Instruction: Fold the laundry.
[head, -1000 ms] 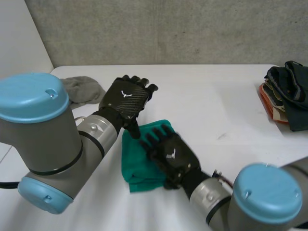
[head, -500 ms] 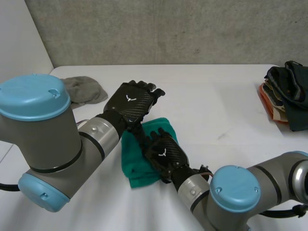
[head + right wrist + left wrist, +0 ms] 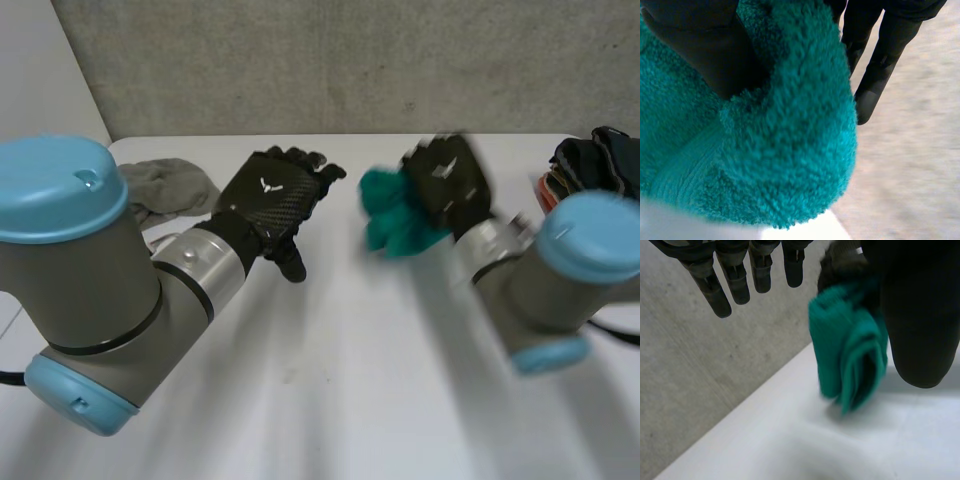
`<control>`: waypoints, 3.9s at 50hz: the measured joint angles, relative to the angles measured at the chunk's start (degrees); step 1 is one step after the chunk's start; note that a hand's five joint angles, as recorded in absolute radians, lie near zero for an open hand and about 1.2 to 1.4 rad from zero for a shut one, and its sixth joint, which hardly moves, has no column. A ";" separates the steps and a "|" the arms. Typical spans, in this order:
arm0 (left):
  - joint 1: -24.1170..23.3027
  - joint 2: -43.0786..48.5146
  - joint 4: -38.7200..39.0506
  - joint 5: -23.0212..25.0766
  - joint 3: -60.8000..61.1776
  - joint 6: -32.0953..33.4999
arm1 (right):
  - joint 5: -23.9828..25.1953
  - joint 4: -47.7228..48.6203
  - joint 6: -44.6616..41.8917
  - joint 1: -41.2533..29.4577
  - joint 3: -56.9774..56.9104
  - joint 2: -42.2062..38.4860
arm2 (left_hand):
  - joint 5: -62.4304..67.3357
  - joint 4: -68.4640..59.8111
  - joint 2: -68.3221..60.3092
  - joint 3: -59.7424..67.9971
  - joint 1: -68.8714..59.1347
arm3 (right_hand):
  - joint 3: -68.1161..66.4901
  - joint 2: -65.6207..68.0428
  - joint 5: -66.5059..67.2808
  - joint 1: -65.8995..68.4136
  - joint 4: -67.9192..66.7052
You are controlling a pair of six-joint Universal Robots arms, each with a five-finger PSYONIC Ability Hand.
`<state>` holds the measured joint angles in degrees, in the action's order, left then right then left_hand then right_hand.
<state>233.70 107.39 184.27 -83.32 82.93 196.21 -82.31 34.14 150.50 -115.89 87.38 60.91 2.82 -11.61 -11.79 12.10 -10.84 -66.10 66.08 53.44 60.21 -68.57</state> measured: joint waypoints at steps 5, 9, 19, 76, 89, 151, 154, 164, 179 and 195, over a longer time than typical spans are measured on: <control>-0.35 -1.48 0.09 0.07 -0.82 -0.03 | 6.55 -0.32 3.92 8.90 -6.57 3.05 | 0.00 0.00 0.00 0.00 0.00 | -0.53 0.00 0.00 0.00 -0.15; -0.84 -2.19 0.07 0.09 -1.08 -0.10 | 10.44 0.46 12.57 16.60 -12.76 4.37 | 0.00 0.00 0.00 0.00 0.00 | -0.53 0.00 0.00 0.00 -0.19; -2.55 -2.97 -0.05 0.22 -0.54 -0.93 | 14.81 10.93 33.92 36.78 -23.44 -0.28 | 0.00 0.00 0.00 0.00 0.00 | -0.53 0.00 0.00 0.00 -0.21; -8.43 -8.05 2.65 4.99 2.19 -1.34 | 9.81 -16.01 3.67 62.22 -11.48 5.26 | 0.00 0.11 0.01 -0.05 0.05 | 53.87 -53.63 -50.61 -46.84 56.32; -3.41 -13.15 7.25 6.90 2.99 -6.59 | 14.38 -9.05 14.71 46.41 -0.19 23.04 | 0.00 0.11 0.01 -0.05 0.05 | 53.87 -53.63 -50.61 -46.84 56.32; 25.19 26.58 9.67 7.07 -27.84 -0.03 | 15.29 -11.67 -5.84 18.63 29.64 20.29 | 48.46 -56.97 -55.19 54.21 -50.25 | 53.87 -53.63 -50.62 -46.84 56.32; 21.62 19.87 10.26 7.23 -22.96 -5.80 | 13.87 -11.32 -5.83 18.66 29.56 20.49 | 48.46 -56.97 -55.27 54.24 -50.27 | 53.87 -53.63 -50.62 -46.84 56.32; 8.60 7.69 10.79 7.19 -10.60 -15.93 | 12.17 -11.26 -5.78 18.69 29.76 21.57 | 48.46 -56.98 -55.33 54.24 -50.41 | 53.87 -53.63 -50.59 -46.84 56.32; -0.71 20.64 0.00 3.58 -11.42 -8.23 | 12.09 -12.04 -5.37 18.59 29.84 22.09 | 22.34 -23.71 -23.69 23.69 -23.91 | 53.87 -53.63 -50.62 -46.84 56.32; 0.40 -1.17 -1.02 -11.07 5.67 -8.54 | 12.96 -38.22 14.31 17.99 20.23 24.64 | 1.68 -3.10 -3.24 3.03 -4.64 | 53.87 -53.63 -50.62 -46.84 56.32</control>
<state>234.10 106.22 183.26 -94.39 88.60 187.67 -69.35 -4.07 164.80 -97.90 107.61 85.54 4.49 -14.71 -15.03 15.13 -15.47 -12.24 12.44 2.82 13.36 -12.24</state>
